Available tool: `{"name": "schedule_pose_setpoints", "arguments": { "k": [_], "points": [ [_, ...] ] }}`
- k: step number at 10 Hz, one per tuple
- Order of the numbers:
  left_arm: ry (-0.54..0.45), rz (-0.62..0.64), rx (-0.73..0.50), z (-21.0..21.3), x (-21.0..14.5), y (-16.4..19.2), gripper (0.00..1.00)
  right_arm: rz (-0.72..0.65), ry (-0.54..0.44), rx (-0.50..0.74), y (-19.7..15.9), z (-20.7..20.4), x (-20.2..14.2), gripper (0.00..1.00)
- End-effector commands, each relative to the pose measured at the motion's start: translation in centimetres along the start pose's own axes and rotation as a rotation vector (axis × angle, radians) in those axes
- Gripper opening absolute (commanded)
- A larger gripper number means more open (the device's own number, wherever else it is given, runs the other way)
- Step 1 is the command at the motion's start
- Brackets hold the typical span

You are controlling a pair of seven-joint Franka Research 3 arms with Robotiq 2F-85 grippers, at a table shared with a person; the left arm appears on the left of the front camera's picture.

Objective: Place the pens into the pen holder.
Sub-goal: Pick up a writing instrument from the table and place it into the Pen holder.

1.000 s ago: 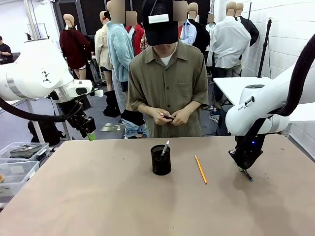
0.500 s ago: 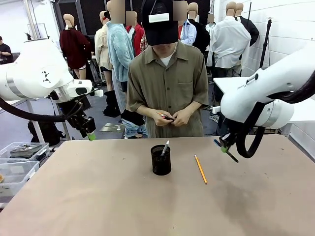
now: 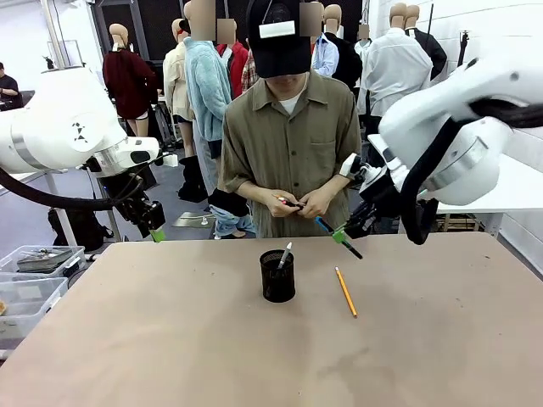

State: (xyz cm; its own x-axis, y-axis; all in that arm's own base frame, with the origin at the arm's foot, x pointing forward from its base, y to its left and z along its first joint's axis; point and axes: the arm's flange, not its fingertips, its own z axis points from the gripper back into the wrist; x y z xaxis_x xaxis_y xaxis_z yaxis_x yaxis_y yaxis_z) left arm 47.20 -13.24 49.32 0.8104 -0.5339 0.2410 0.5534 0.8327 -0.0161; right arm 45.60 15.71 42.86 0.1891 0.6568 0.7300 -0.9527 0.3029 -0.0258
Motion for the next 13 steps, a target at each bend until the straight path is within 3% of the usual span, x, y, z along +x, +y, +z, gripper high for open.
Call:
{"name": "schedule_pose_setpoints", "arguments": {
  "k": [1, 7, 11, 13],
  "points": [
    [-0.002, -0.003, 0.019, 0.1, -0.1, 0.1, 0.46, 0.086, -0.138, 0.129, -1.7, -1.0, -4.2, 0.0],
    [-0.002, -0.003, 0.019, 0.1, -0.1, 0.1, 0.46, 0.197, -0.358, 0.216, -3.3, -4.2, -3.3, 0.0],
    [-0.002, -0.003, 0.019, 0.1, -0.1, 0.1, 0.46, 0.186, -0.386, 0.239, -4.2, -4.9, -3.7, 0.0],
    [-0.002, -0.003, 0.019, 0.1, -0.1, 0.1, 0.46, 0.195, -0.4, 0.24, -3.6, -2.8, -4.7, 0.0]
  ]
}}
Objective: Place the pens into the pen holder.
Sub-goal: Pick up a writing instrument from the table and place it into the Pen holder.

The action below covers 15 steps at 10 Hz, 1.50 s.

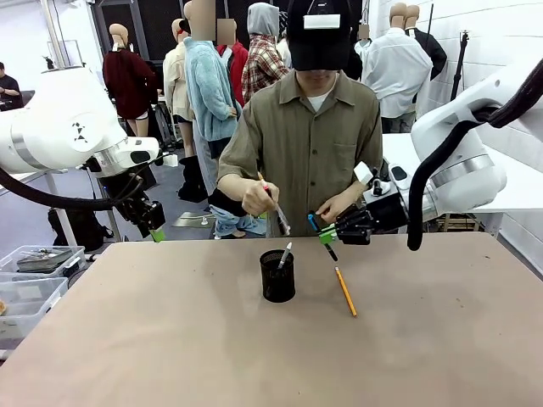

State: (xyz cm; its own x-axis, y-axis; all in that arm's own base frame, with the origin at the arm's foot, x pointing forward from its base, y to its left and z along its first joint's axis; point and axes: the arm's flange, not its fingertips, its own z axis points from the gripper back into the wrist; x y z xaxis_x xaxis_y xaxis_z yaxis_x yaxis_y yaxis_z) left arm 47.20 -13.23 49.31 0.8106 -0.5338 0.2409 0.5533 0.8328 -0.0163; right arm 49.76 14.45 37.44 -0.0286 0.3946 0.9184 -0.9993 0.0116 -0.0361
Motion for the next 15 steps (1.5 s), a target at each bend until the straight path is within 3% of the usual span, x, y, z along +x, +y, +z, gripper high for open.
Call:
{"name": "schedule_pose_setpoints", "arguments": {
  "k": [1, 5, 7, 9, 11, 15],
  "points": [
    [-0.003, -0.003, 0.019, 0.1, -0.1, 0.1, 0.46, 0.031, -0.037, 0.003, 2.0, 3.2, -0.4, 0.0],
    [-0.003, -0.003, 0.019, 0.1, -0.1, 0.1, 0.46, 0.054, -0.112, -0.044, 8.5, 14.8, -3.5, 0.0],
    [-0.003, -0.003, 0.019, 0.1, -0.1, 0.1, 0.46, 0.005, -0.154, -0.15, 12.1, 20.5, -6.1, 0.0],
    [-0.003, -0.003, 0.019, 0.1, -0.1, 0.1, 0.46, 0.04, -0.223, -0.193, 13.6, 21.2, -7.6, 0.0],
    [-0.003, -0.003, 0.019, 0.1, -0.1, 0.1, 0.46, 0.037, -0.254, -0.172, 12.7, 20.1, -7.2, 0.0],
    [-0.003, -0.003, 0.019, 0.1, -0.1, 0.1, 0.46, 0.199, -0.303, -0.144, 10.7, 13.8, -2.6, 0.0]
  ]
}}
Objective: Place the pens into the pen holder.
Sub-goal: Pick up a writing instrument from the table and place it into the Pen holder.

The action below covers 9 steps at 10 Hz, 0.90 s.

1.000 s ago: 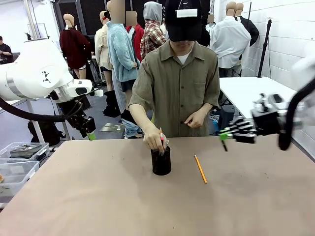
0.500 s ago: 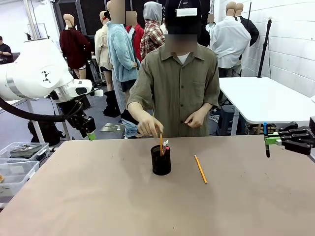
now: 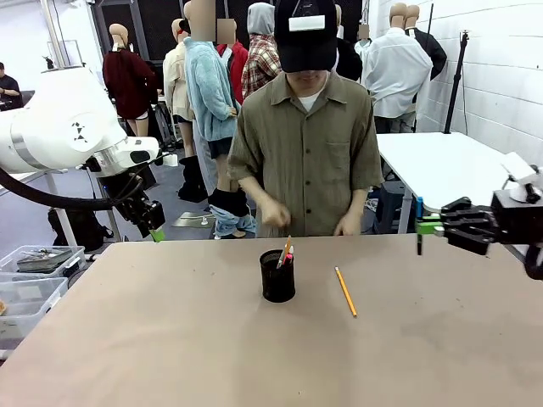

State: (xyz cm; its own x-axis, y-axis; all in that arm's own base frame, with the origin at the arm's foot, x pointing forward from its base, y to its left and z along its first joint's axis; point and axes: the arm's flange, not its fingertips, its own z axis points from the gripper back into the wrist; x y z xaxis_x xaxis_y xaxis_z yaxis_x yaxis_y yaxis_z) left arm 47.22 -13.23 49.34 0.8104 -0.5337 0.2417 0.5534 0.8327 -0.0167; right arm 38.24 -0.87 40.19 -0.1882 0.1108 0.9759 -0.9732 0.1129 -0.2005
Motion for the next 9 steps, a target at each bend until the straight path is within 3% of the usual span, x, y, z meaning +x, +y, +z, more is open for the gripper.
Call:
{"name": "schedule_pose_setpoints", "arguments": {
  "k": [1, 3, 4, 6, 7, 8, 9],
  "points": [
    [-0.002, -0.003, 0.02, 0.1, -0.1, 0.1, 0.46, 0.086, 0.005, 0.002, -0.8, -4.1, 0.3, 0.0],
    [-0.002, -0.003, 0.02, 0.1, -0.1, 0.1, 0.46, 0.035, 0.012, -0.091, -3.1, -10.2, 0.5, 0.0],
    [-0.002, -0.003, 0.02, 0.1, -0.1, 0.1, 0.46, 0.052, -0.005, 0.005, -0.9, -4.7, 0.8, 0.0],
    [-0.002, -0.003, 0.02, 0.1, -0.1, 0.1, 0.46, 0.052, -0.005, 0.005, -0.9, -4.7, 0.8, 0.0],
    [-0.002, -0.003, 0.02, 0.1, -0.1, 0.1, 0.46, 0.052, 0.007, -0.017, -1.4, -7.1, 0.9, 0.0],
    [-0.002, -0.003, 0.02, 0.1, -0.1, 0.1, 0.46, 0.1, 0.001, -0.047, -0.1, -7.3, 0.7, 0.0],
    [-0.002, -0.003, 0.02, 0.1, -0.1, 0.1, 0.46, 0.083, -0.017, 0.039, -1.1, -8.6, 0.0, 0.0]
  ]
}}
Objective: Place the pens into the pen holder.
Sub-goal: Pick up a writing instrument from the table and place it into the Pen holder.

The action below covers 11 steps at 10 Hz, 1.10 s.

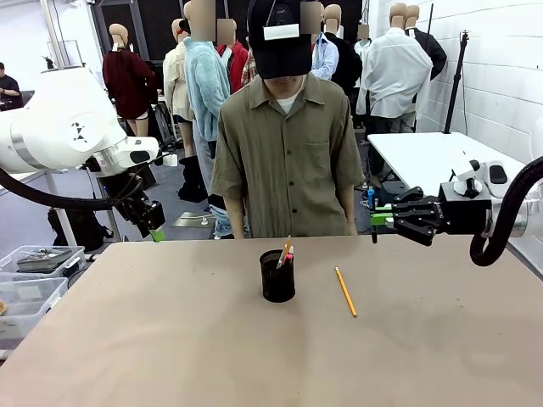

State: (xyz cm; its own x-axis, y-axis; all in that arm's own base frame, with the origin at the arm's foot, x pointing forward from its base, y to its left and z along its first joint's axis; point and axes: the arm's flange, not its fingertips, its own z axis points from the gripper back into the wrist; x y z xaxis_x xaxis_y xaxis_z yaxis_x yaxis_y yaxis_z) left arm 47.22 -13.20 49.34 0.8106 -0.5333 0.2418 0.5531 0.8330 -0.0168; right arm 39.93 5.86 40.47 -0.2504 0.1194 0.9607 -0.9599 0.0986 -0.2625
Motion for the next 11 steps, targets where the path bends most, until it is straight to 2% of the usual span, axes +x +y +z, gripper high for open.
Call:
{"name": "schedule_pose_setpoints", "arguments": {
  "k": [1, 2, 4, 6, 9, 11],
  "points": [
    [-0.002, -0.003, 0.02, 0.1, -0.1, 0.1, 0.46, -0.009, -0.064, 0.11, -2.0, -3.5, -1.4, 0.0],
    [-0.002, -0.003, 0.02, 0.1, -0.1, 0.1, 0.46, -0.008, -0.063, 0.201, -3.9, -6.1, -1.9, 0.0],
    [-0.002, -0.003, 0.02, 0.1, -0.1, 0.1, 0.46, 0.026, -0.092, 0.323, -5.5, -10.4, -2.0, 0.0],
    [-0.002, -0.003, 0.02, 0.1, -0.1, 0.1, 0.46, 0.011, -0.112, 0.354, -7.5, -14.3, -2.8, 0.0],
    [-0.002, -0.003, 0.02, 0.1, -0.1, 0.1, 0.46, -0.057, -0.175, 0.513, -9.9, -19.4, -4.4, 0.0],
    [-0.002, -0.003, 0.02, 0.1, -0.1, 0.1, 0.46, -0.079, -0.163, 0.484, -11.1, -21.4, -5.6, 0.0]
  ]
}}
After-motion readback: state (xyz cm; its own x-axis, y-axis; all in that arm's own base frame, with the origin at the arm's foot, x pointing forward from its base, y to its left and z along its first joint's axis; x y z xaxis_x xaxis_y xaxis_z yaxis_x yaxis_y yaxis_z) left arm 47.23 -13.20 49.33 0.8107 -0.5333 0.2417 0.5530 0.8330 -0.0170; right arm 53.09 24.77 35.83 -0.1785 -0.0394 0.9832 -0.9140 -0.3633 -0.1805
